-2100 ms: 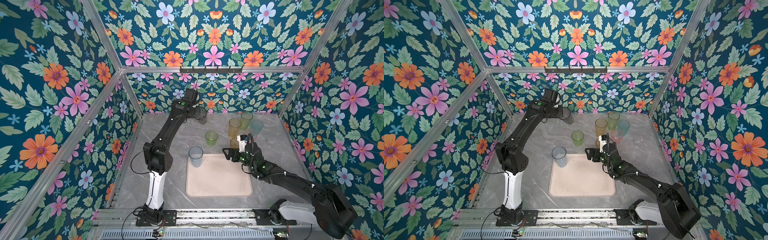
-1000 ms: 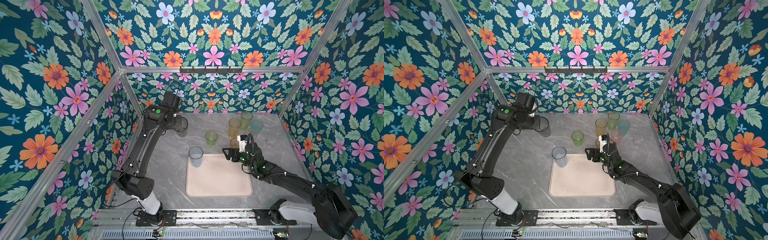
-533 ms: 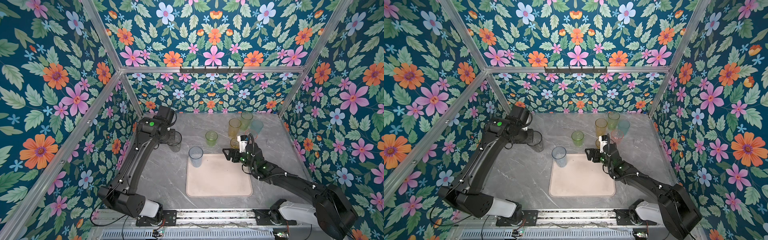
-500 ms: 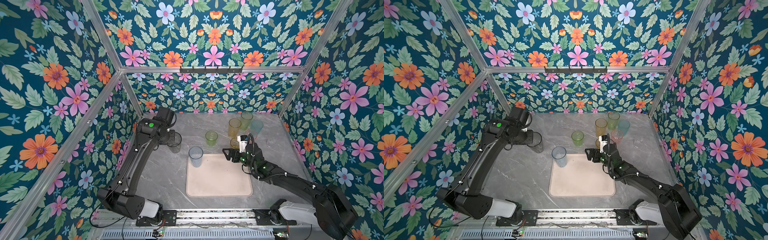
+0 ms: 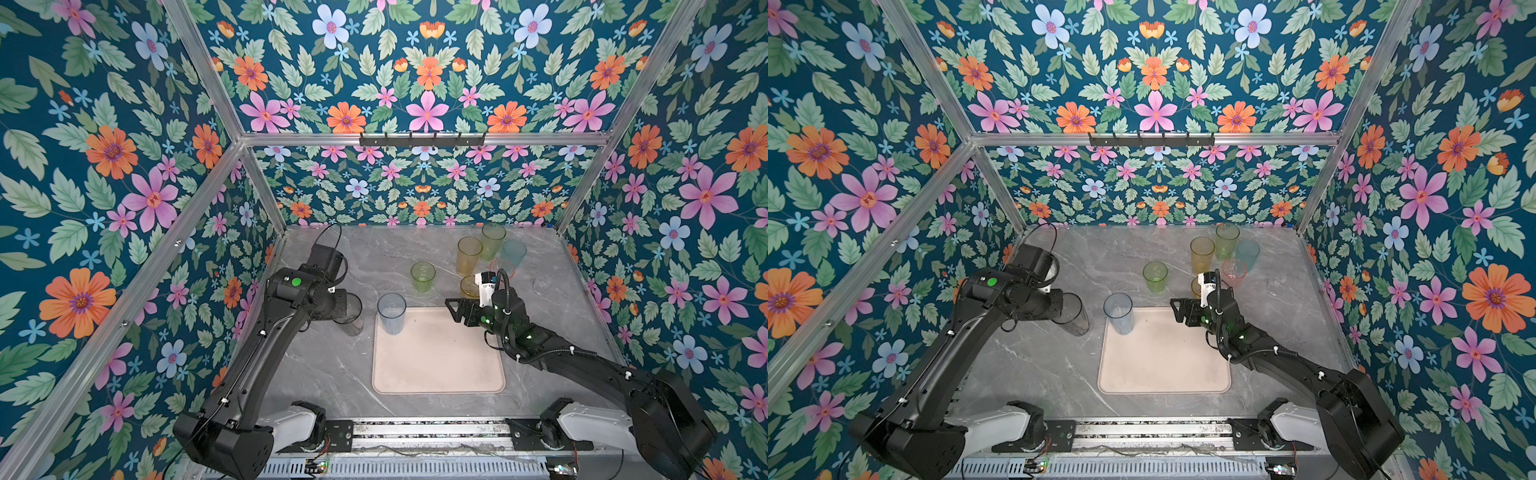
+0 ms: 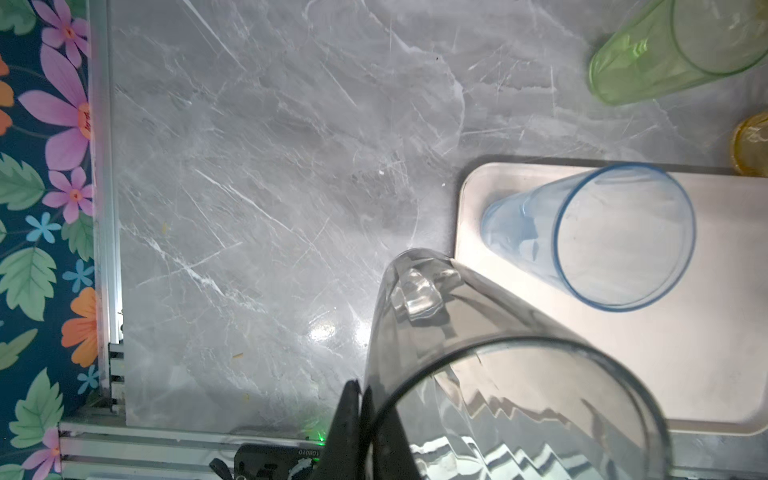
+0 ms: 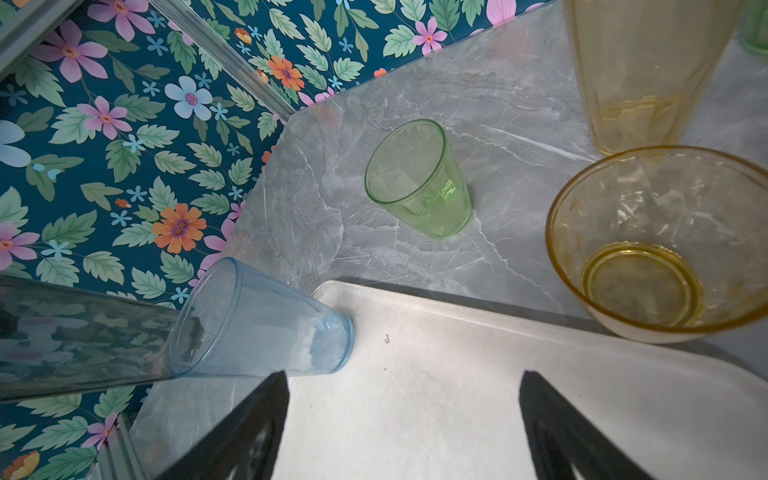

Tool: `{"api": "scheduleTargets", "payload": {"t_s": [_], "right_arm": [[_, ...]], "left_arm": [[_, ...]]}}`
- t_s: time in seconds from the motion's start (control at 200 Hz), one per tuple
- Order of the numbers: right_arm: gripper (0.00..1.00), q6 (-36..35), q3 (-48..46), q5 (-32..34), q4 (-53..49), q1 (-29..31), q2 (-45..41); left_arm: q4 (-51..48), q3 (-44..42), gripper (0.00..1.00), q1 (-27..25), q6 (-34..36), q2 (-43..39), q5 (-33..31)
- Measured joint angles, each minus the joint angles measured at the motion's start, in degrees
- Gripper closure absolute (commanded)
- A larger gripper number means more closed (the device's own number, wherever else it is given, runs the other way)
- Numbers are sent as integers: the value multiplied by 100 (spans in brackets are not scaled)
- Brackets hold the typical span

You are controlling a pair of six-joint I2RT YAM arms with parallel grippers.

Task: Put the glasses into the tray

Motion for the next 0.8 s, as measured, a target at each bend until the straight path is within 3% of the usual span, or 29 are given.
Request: {"api": "scheduleTargets", "payload": {"t_s": [0.545,0.8], "right_arm": [[12,109,-140,70,170,0,-79],[12,144,-240,107,190,0,-181]], "left_arm": [[448,-1458,100,-461,-522,-949,396],[708,-1600,100,-1147,-898,-824,323]]}}
